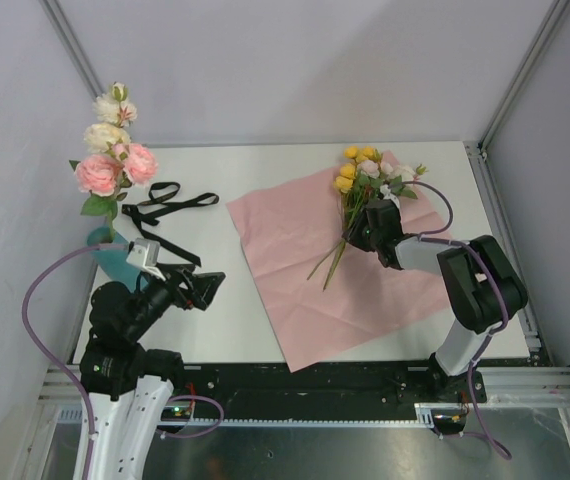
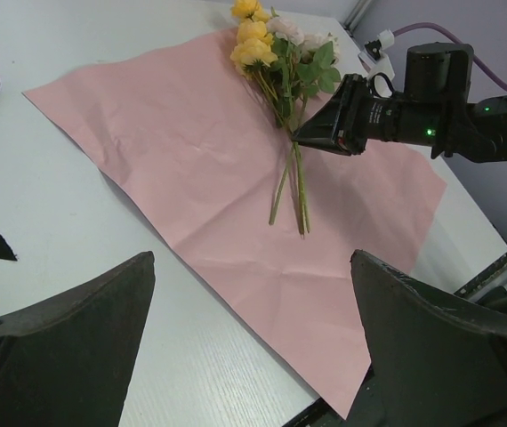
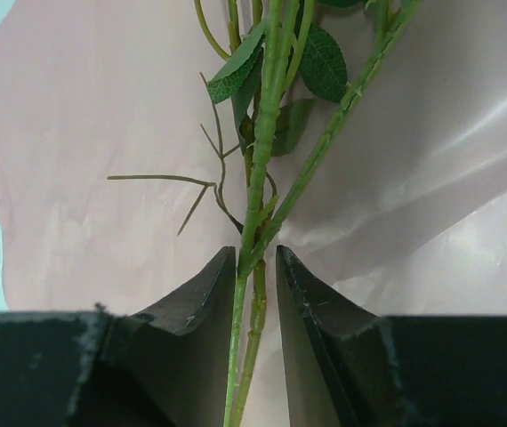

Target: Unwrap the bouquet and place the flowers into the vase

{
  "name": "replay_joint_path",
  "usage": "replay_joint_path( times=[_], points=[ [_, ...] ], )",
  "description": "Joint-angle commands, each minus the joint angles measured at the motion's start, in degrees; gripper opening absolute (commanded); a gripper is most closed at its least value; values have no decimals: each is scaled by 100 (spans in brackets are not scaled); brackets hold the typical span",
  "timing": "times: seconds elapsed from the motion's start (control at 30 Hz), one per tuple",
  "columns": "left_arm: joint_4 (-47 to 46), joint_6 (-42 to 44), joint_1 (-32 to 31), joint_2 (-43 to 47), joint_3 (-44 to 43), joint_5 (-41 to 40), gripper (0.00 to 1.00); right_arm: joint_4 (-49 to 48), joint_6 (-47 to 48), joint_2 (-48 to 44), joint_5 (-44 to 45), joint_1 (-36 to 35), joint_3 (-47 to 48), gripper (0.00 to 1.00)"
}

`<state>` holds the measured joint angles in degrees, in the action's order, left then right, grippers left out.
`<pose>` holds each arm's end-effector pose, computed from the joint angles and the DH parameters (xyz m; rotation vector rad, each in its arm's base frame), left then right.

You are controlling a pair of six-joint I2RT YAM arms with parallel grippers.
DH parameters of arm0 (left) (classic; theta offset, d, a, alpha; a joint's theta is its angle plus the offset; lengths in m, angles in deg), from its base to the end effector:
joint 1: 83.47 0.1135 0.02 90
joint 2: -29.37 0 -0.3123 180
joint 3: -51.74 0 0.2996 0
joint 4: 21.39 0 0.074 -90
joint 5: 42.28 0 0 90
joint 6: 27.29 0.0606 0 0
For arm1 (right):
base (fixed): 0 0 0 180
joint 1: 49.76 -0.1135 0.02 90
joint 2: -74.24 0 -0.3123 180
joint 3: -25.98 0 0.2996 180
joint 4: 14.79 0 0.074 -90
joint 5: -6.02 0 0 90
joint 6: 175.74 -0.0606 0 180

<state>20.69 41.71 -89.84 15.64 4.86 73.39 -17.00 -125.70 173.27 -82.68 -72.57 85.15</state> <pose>0.0910 -0.0366 0.3315 0.1144 1.7641 -0.7352 0.3744 0.1560 0.1477 0.3540 2.2620 0.5639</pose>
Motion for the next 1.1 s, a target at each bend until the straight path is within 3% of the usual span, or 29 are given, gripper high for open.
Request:
replay_joint_path(
  times=[0.0, 0.13, 0.37, 0.8, 0.9, 1.07],
  points=[
    [-210, -35, -22, -74, 31, -58, 95, -153, 98, 106, 116, 31, 210, 30],
    [-207, -36, -29, -99, 27, -50, 95, -163, 96, 144, 116, 35, 236, 24],
    [-212, -31, -37, -143, 39, -71, 95, -60, 100, -76, 194, 31, 246, 1],
    [-218, -30, -65, -233, 44, -29, 95, 498, -21, -980, 433, 22, 173, 0],
    [-221, -36, -68, -229, 44, -20, 95, 559, -114, -1020, 418, 22, 170, 8],
    [-221, -36, -66, -217, 44, -19, 95, 384, -83, -827, 208, 24, 118, 0]
  ],
)
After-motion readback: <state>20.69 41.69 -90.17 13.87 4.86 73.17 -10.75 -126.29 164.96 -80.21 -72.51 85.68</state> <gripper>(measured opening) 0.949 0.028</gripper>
